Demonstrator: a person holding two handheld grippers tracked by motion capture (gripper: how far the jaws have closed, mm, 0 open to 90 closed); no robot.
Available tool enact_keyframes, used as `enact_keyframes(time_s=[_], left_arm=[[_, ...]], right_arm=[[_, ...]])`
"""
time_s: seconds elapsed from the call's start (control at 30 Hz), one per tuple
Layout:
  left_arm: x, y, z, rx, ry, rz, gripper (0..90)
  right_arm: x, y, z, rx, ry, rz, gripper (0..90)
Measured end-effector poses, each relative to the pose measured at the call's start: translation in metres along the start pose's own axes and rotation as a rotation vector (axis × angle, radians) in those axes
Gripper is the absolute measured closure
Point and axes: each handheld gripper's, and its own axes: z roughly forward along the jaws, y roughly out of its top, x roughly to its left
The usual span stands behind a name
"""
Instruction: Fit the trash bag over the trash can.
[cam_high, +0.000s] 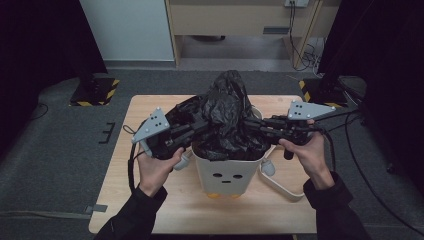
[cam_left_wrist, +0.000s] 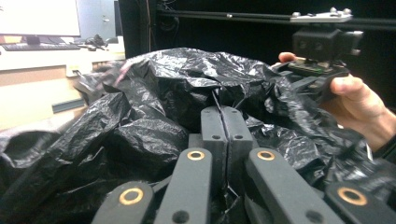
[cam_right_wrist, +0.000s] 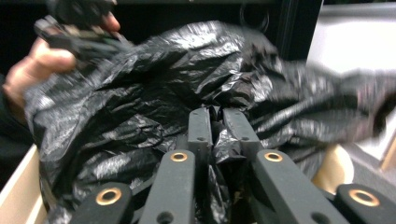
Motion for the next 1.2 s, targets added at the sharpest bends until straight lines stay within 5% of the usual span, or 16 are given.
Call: enact_keyframes(time_s=[0.2,0.37,0.53,0.63,0.73,0.93,1.07,1.2], left_arm=[[0.001,-0.01,0.002,0.03,0.02,-0.005,88.0],[-0.001,-0.011,0.003,0.025,0.047,-0.001,87.2],[-0.003,-0.012,0.006,0.035,0.055,0.007,83.3],[-0.001,-0.011,0.003,0.023,0.023,-0.015,81.2],[0.002,-0.005,-0.005,-0.019,0.034,-0.018,72.6],[0.026,0.005,-0.03,-0.107,0.209,-0.049,35.2],[0.048,-0.01,-0.031,-0.091,0.248,-0.119,32.1],[0.059,-0.018,-0.03,-0.085,0.262,-0.137,33.0]], right_arm=[[0.004,0.002,0.008,0.049,-0.016,0.037,56.9],[0.004,0.024,-0.003,-0.084,-0.05,0.112,47.5],[0.017,0.045,0.009,-0.086,-0.042,0.107,56.6],[0.022,0.04,0.023,0.029,-0.059,0.055,64.7],[0.019,0.03,0.025,0.075,-0.065,0.06,70.7],[0.019,0.027,0.024,0.123,-0.071,0.026,71.8],[0.017,0.031,0.023,0.084,-0.067,0.058,65.7],[0.015,0.049,0.022,-0.036,-0.129,0.122,44.4]])
